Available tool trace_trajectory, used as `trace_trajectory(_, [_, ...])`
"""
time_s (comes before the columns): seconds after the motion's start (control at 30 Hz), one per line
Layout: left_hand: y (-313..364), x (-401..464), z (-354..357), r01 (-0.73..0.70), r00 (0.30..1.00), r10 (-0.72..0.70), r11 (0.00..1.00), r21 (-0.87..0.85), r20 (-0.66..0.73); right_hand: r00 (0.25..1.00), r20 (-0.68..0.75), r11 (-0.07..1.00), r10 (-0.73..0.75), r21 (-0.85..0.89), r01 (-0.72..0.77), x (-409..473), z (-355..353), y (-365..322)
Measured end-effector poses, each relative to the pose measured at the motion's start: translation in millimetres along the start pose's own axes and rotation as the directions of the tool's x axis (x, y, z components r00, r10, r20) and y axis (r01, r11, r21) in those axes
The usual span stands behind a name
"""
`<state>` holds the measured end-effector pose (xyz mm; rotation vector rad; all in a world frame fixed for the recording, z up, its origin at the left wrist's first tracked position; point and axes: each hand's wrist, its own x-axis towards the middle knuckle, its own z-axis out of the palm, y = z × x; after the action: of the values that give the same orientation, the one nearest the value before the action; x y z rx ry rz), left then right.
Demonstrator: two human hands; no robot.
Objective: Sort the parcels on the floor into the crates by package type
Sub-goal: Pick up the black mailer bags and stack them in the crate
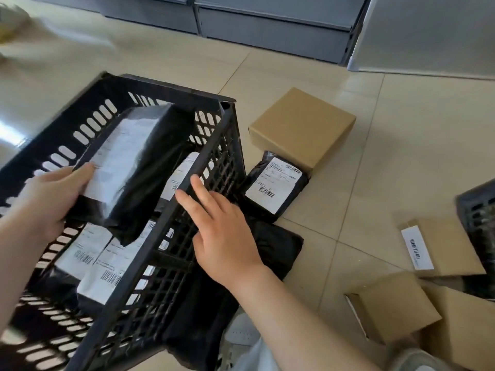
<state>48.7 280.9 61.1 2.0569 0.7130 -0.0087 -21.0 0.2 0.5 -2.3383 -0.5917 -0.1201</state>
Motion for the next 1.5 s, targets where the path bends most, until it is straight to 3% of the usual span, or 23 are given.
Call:
trace_trajectory(0.13, [10.0,-9.4,24.7,0.036,0.998,-0.037,0.999,-0.031,-0.044,0.998,-0.057,0.995,0.002,-0.101,-0.008,6.9,2.9,-7.3])
trace_trajectory(0.73, [19.2,3.1,108.2,-0.06,0.998,0.058,0.975,0.214,0.018,0.996,-0.092,0.999,0.021,-0.032,-0.024,5.4,8.9,-11.5])
trace_trajectory(0.93, [18.4,1.7,110.3,-0.054,0.992,0.027,0.971,0.233,0.12,0.996,-0.077,0.999,0.043,-0.005,-0.043,5.0,8.7,-11.2])
trace_trajectory(1.07, [23.4,-1.0,111.3,-0.085,0.943,-0.04,0.931,0.355,0.33,0.996,-0.057,0.998,0.066,0.021,-0.065,3.8,9.3,-13.6])
trace_trajectory(1.17, [23.1,1.2,109.2,-0.072,0.921,-0.087,0.92,0.385,0.381,0.996,-0.055,0.997,0.072,0.036,-0.07,4.0,9.3,-13.3])
trace_trajectory(1.5, [25.0,-7.2,116.4,-0.119,0.961,-0.001,0.903,0.413,0.278,0.996,-0.039,0.995,0.078,0.06,-0.075,3.2,5.6,-13.4])
